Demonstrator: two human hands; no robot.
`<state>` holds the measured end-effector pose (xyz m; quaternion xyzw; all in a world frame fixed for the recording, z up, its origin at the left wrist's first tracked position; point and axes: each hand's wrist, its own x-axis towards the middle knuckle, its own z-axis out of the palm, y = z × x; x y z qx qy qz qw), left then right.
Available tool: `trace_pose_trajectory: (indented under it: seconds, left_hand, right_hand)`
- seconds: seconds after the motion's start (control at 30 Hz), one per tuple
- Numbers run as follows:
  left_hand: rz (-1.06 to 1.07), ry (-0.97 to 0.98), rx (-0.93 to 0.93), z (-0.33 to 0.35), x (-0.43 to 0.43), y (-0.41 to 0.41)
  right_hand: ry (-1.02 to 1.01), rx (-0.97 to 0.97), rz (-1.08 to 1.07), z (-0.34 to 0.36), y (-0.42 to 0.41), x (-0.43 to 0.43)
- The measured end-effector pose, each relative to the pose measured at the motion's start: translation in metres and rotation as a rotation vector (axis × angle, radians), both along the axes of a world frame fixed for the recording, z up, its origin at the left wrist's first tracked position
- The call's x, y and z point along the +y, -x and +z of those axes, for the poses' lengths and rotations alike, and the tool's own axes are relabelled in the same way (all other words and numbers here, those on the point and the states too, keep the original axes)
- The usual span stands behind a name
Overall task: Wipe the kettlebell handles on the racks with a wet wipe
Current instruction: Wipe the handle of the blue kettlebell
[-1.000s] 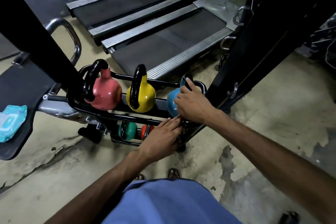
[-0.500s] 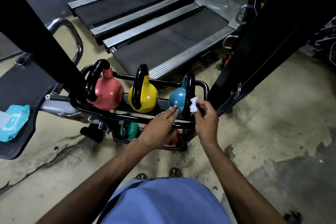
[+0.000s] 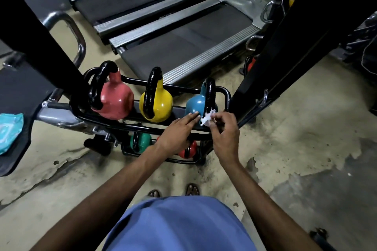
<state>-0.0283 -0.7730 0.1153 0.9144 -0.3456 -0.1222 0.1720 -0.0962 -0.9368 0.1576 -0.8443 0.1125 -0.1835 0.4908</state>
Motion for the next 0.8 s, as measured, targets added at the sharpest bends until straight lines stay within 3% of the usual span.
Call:
trace_pose_trajectory:
  seconds: [0.13,0.2,0.27,0.4,0.47,0.6,0.7,0.8]
  left_hand:
    - [0.009,-0.003,-0.013,-0.001,-0.001,-0.004]
    - [0.003,-0.028,-0.012,0.0,-0.002,-0.005]
    - [-0.008,-0.075,-0.021,0.002,-0.002,-0.005]
    - [-0.015,-0.144,-0.03,0.008,-0.001,-0.004]
    - [-0.017,-0.143,-0.03,0.009,0.0,-0.004]
    - [-0.004,-0.109,-0.008,0.008,0.002,-0.005]
    - [-0.003,-0.109,0.009,0.011,0.0,-0.005]
    - [-0.008,-0.134,0.018,0.013,-0.001,-0.005]
  right_hand:
    - [0.766,-0.289,0.243,-0.006,-0.011,-0.016]
    - [1.057,-0.358,0.344,0.001,-0.025,-0.024]
    - [1.245,-0.263,0.444,0.011,-0.043,-0.022]
    - [1.543,0.122,0.653,0.034,-0.066,-0.001]
    - [1.598,0.114,0.748,0.042,-0.066,0.001]
    - [1.61,-0.118,0.902,0.041,-0.05,-0.018]
    - [1.549,-0.32,0.759,0.024,-0.029,-0.03]
    - [1.331,-0.447,0.536,0.003,-0.017,-0.034]
